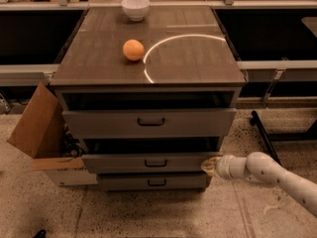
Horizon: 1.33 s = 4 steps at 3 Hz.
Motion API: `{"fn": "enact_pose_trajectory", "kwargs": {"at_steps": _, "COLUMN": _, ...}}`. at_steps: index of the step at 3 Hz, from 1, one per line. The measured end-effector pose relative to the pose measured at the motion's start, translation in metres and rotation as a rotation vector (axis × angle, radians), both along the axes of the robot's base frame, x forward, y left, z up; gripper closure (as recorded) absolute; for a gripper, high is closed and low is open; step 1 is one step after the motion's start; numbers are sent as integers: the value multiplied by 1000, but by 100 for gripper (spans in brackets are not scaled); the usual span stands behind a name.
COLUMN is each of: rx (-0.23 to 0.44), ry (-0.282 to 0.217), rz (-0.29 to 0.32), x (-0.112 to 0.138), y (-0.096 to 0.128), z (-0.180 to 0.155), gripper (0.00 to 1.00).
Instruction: Close middle drawer
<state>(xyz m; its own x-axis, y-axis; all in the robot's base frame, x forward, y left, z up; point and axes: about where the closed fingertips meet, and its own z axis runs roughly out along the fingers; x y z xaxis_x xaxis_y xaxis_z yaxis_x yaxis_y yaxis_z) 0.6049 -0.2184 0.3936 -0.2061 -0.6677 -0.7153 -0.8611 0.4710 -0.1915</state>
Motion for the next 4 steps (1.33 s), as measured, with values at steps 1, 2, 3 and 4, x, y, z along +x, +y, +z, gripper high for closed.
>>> {"fn": "enact_pose_trajectory", "kwargs": {"at_steps": 1, "rx": 6, "ry": 1, "rz": 12, "x": 27, "y": 3, "z": -7, "gripper": 100}}
{"fn": "enact_pose_trajectory", "kwargs": {"at_steps": 2, "rx": 10, "ry": 4, "rz": 20, "x": 30, "y": 5, "z": -8, "gripper": 100}}
{"fn": "enact_pose_trajectory", "kwargs": {"at_steps": 3, "rx": 14, "ry": 2, "rz": 36, "x": 20, "y": 4, "z": -4, "gripper": 100}}
{"fn": "enact_pose_trajectory", "kwargs": {"at_steps": 4, "rx": 15, "ry": -11, "rz": 68, "x": 0, "y": 1, "z": 10, "gripper": 100}}
